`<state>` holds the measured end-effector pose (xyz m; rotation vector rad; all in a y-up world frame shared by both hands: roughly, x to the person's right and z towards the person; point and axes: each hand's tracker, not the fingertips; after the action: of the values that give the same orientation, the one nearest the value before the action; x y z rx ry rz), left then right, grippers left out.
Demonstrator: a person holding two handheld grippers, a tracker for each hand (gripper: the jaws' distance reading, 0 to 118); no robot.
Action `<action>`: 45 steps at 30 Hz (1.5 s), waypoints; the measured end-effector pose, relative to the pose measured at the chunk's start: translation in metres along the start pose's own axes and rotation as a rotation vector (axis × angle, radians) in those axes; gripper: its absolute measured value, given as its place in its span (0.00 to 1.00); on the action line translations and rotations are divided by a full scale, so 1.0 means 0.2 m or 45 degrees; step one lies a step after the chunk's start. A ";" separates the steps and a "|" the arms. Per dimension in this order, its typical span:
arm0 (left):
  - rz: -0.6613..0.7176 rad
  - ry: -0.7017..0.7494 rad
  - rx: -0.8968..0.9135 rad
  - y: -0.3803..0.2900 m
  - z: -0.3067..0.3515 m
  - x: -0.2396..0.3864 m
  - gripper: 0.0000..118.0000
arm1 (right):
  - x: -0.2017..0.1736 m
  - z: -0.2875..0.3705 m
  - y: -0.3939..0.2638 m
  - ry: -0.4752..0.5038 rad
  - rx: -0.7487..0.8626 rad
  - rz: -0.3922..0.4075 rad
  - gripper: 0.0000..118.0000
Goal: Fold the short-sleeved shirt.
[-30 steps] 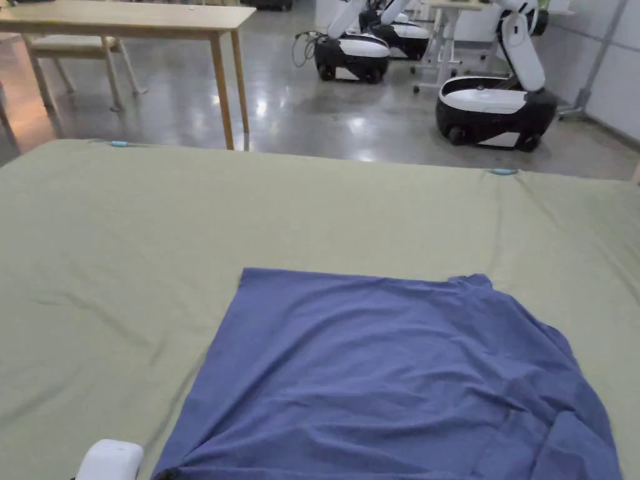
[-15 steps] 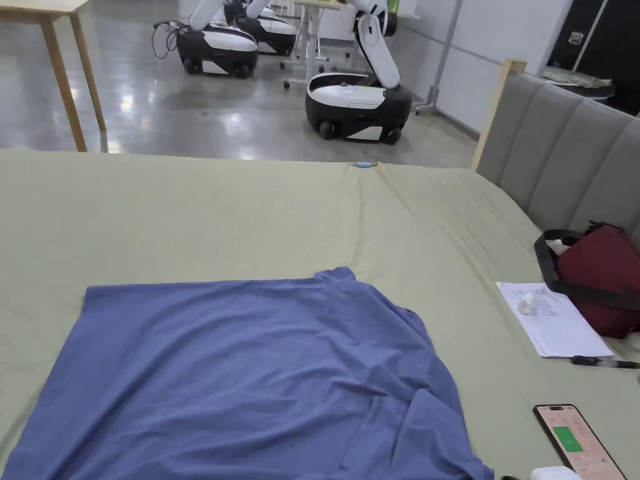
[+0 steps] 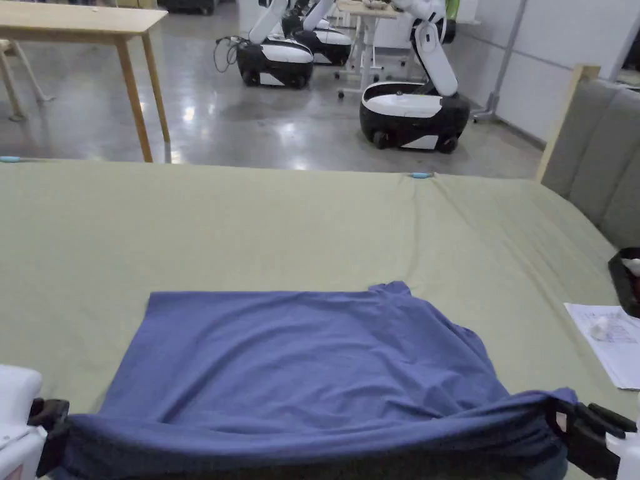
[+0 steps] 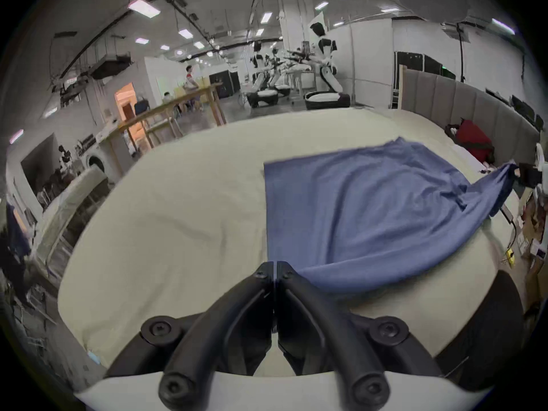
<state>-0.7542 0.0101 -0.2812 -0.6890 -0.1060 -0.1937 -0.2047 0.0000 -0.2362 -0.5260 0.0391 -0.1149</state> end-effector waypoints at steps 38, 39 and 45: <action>0.344 0.020 -0.121 -0.53 -0.26 0.07 0.61 | -0.41 0.15 -0.42 0.053 -0.084 0.175 0.01; 0.343 0.034 -0.103 -0.52 -0.29 0.05 0.87 | -0.40 0.16 -0.42 0.046 -0.087 0.170 0.01; 0.328 0.089 -0.173 -0.43 -0.50 0.04 0.84 | -0.22 0.09 -0.41 -0.029 -0.115 0.145 0.01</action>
<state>-0.7620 -0.1206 -0.3033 -0.8230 0.0640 0.0228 -0.2553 -0.0556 -0.1793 -0.6138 0.0519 0.0041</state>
